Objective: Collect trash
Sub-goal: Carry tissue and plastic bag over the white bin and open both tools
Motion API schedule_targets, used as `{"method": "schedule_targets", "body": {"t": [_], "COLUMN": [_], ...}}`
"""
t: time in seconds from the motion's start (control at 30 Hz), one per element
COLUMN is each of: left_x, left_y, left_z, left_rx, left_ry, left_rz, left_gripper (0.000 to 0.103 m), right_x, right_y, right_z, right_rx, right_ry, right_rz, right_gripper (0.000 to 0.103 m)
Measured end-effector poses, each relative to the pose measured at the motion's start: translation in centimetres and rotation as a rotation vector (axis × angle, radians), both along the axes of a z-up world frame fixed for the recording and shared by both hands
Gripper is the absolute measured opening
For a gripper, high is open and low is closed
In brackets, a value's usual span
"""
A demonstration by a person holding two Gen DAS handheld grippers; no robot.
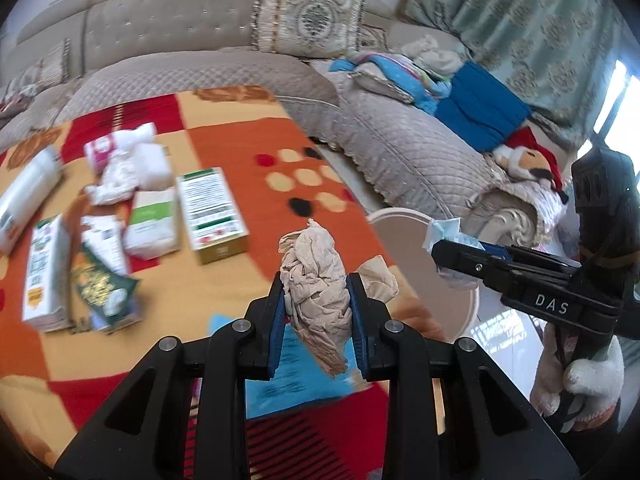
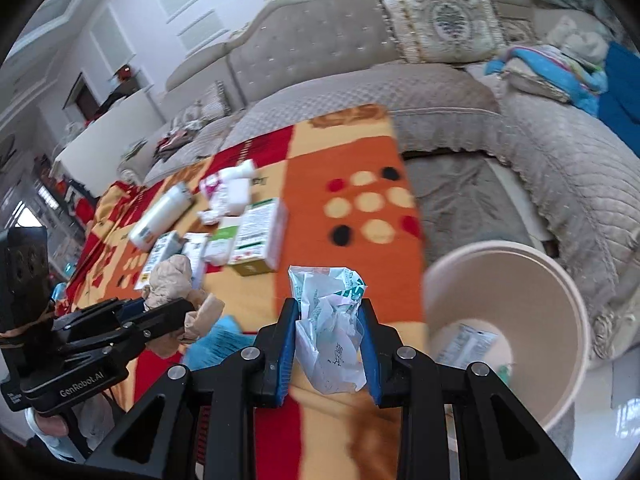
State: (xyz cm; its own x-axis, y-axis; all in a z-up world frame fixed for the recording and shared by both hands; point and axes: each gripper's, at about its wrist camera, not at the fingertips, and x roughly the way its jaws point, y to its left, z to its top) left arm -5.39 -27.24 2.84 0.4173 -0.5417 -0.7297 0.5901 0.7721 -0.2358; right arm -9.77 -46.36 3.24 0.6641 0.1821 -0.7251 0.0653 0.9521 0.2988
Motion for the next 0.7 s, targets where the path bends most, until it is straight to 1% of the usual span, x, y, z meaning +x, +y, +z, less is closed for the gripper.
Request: {"method": "schedule_targets", "body": {"t": [0.27, 0.43, 0.7], "left_x": [-1.3, -1.9, -1.8], "left_y": [-6.3, -10.5, -14.4], "left_z": [-0.4, -1.2, -2.5], "left_rx": [0.016, 0.03, 0.038], "left_ry": [0.014, 0.034, 0.069], "left_rz": [-0.085, -0.131, -0.16], "left_gripper": [0.026, 0.026, 0.029], "right_x": [-3.0, -4.5, -5.2], "right_y": [-5.7, -8.9, -12.4], "right_z": [-1.1, -2.0, -4.0], "right_rx": [0.001, 0.0, 0.047], "right_ry": [0.023, 0.045, 0.075], "right_rz": [-0.111, -0.178, -0.244], "right_gripper": [0.028, 0.028, 0.028]}}
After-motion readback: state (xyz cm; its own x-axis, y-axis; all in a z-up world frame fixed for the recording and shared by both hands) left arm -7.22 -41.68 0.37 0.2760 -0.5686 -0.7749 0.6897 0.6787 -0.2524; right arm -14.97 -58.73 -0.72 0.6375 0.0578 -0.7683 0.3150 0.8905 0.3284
